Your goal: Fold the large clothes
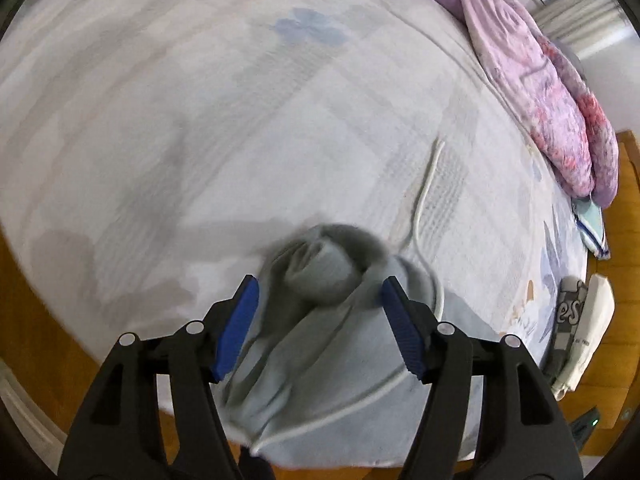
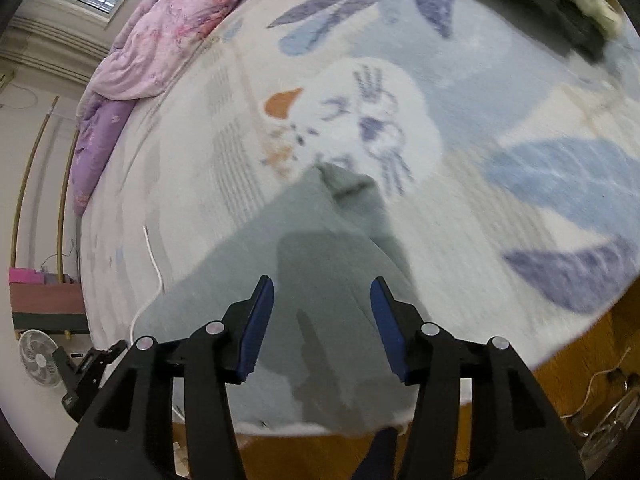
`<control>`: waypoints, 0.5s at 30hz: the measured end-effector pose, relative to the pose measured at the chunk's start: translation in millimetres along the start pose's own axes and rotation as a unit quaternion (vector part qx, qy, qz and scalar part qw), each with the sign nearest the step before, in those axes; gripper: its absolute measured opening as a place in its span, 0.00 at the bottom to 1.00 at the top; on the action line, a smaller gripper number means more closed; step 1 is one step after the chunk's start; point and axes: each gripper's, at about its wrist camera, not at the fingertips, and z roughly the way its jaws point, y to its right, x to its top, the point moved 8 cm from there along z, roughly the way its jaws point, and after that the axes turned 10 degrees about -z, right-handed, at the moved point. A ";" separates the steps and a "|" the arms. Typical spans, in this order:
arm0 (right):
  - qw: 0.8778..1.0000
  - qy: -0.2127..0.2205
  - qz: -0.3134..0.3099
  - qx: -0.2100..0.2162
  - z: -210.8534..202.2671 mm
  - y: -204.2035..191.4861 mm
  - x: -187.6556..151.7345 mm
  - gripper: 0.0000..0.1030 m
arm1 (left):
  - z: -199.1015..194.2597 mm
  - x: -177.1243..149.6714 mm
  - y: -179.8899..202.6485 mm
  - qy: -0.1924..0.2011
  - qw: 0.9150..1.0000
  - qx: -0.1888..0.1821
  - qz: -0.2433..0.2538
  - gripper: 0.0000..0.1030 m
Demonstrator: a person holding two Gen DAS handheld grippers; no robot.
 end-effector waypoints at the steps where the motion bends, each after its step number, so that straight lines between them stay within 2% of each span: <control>1: 1.000 0.003 -0.002 0.002 4.9 -4.4 6.6 0.48 | 9.9 1.4 2.5 -0.007 1.000 0.009 0.007 0.63; 2: 1.000 0.003 -0.005 0.002 10.6 -8.0 14.9 0.49 | 19.3 2.4 4.9 -0.016 1.000 0.011 0.010 0.63; 3: 1.000 0.002 -0.006 0.000 12.5 -8.9 17.5 0.50 | 25.2 2.9 5.8 -0.025 1.000 0.010 0.012 0.56; 4: 1.000 -0.004 -0.009 -0.001 18.7 -11.3 22.0 0.53 | 31.2 3.3 8.6 -0.034 0.999 0.009 0.015 0.40; 5: 1.000 -0.012 -0.011 0.001 23.7 -12.5 24.0 0.53 | 35.4 3.9 9.6 -0.041 0.999 0.019 0.025 0.38; 6: 1.000 -0.021 -0.013 0.000 30.6 -13.6 26.5 0.53 | 35.8 4.8 9.7 -0.040 0.998 0.022 0.033 0.23; 7: 0.999 -0.030 -0.019 -0.006 37.4 -14.6 29.1 0.54 | 34.8 7.2 12.2 -0.034 0.998 0.026 0.045 0.17; 9: 0.999 -0.043 -0.023 -0.003 45.5 -16.0 30.5 0.54 | 27.8 10.5 12.9 -0.025 0.999 0.022 0.041 0.15; 11: 0.998 -0.055 -0.035 0.010 53.3 -20.3 31.4 0.35 | 16.8 12.9 10.8 -0.016 1.000 0.006 0.023 0.12; 12: 0.997 -0.057 -0.041 0.008 53.4 -20.7 31.8 0.18 | 9.2 15.8 7.3 0.000 1.000 0.013 0.023 0.01; 13: 0.998 -0.053 -0.045 0.011 50.2 -20.5 33.7 0.09 | 2.3 20.3 -0.5 0.019 0.999 0.030 0.026 0.01; 15: 0.998 -0.039 -0.045 0.014 42.3 -17.1 36.4 0.08 | 0.2 19.3 -10.4 0.006 1.000 0.010 0.007 0.01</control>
